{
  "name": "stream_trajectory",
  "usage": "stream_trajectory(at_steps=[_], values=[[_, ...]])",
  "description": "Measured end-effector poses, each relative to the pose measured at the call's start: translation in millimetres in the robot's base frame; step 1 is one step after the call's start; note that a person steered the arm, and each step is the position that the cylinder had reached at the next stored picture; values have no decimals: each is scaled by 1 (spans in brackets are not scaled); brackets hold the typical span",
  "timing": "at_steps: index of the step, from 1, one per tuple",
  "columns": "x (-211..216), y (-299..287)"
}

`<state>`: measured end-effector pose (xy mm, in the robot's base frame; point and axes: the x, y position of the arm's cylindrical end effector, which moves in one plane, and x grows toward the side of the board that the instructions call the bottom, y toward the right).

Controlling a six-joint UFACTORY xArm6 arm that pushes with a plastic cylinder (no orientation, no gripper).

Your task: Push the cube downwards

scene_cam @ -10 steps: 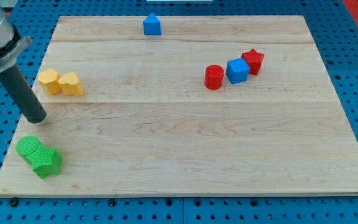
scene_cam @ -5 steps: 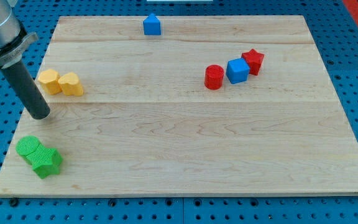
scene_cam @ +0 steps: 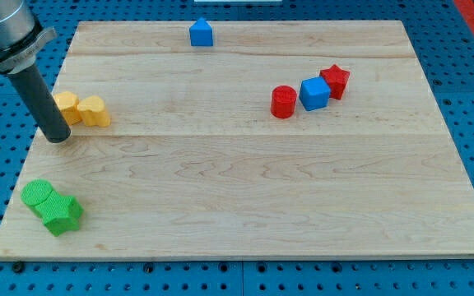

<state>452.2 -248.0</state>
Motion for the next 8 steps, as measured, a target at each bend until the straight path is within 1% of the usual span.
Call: stream_trajectory(at_steps=[1,4,5,7,8], values=[[6,32],[6,41],[11,96],[-9,104],[-27,134]])
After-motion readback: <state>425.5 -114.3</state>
